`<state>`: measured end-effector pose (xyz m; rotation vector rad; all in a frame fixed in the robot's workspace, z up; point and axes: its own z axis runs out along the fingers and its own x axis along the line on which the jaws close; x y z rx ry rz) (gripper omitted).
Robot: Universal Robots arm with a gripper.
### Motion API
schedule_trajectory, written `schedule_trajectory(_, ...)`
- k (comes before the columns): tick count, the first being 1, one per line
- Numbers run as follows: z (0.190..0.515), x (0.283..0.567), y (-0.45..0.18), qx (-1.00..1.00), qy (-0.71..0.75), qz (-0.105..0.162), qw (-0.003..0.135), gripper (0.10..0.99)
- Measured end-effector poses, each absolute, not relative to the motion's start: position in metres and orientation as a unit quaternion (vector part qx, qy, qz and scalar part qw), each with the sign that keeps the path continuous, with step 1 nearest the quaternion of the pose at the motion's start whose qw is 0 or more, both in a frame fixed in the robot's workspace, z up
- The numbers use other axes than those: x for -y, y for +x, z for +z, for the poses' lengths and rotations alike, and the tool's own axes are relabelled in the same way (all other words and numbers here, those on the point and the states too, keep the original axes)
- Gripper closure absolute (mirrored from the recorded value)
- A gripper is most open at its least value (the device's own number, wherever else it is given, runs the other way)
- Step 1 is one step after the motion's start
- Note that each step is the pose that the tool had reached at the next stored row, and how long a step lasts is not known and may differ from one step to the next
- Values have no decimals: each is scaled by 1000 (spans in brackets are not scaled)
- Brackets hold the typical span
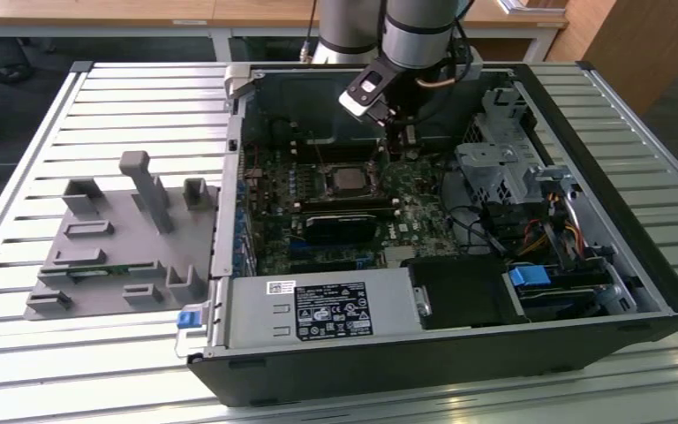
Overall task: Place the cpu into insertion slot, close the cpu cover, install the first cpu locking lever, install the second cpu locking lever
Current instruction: 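Close the cpu cover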
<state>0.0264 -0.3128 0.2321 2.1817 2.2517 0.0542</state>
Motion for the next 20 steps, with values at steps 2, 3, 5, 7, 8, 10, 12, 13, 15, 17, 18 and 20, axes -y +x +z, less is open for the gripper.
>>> schedule_trajectory(2,232,313,23,-718,696,17,3,980)
schedule_trajectory(3,232,313,21,-718,696,17,3,980)
schedule_trajectory(5,232,313,19,-718,696,17,3,980)
schedule_trajectory(7,232,312,16,-718,696,17,3,980)
schedule_trajectory(8,231,312,15,-718,696,17,3,980)
schedule_trajectory(10,231,312,12,-718,696,17,3,980)
schedule_trajectory(12,231,312,10,-718,696,17,3,980)
schedule_trajectory(13,231,312,8,-718,696,17,3,980)
schedule_trajectory(15,230,312,6,-718,696,17,3,980)
schedule_trajectory(17,229,311,3,-718,696,17,3,980)
schedule_trajectory(18,229,311,2,-718,696,17,3,980)
schedule_trajectory(20,227,311,-2,-718,696,17,3,980)
